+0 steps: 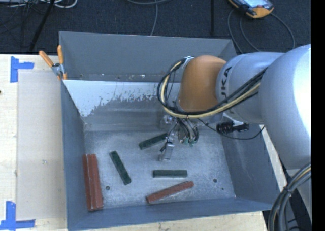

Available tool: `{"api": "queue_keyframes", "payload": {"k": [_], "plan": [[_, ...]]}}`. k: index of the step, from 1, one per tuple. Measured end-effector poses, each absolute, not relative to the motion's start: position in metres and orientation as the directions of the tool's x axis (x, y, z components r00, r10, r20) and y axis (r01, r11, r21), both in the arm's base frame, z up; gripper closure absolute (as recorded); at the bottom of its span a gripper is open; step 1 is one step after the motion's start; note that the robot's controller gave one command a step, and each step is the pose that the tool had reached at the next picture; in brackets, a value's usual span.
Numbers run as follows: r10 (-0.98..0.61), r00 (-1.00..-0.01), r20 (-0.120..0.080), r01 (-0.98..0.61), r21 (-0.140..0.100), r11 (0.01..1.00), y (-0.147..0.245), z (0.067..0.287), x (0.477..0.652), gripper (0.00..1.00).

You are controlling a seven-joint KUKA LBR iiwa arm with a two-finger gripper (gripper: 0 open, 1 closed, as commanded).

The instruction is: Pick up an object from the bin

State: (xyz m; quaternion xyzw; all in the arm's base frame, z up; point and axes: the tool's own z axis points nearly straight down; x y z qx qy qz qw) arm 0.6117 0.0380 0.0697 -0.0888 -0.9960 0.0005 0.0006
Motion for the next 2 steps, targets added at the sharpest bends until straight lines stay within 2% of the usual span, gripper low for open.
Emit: {"api": "queue_keyframes", "payload": {"k": [1,2], "plan": [[0.044,-0.999,-0.001,0.044,0.001,0.999,0.0913,0.0699,0.6073,1.0],[0.044,-0.999,-0.001,0.044,0.001,0.999,0.0913,0.0699,0.6074,1.0]]}}
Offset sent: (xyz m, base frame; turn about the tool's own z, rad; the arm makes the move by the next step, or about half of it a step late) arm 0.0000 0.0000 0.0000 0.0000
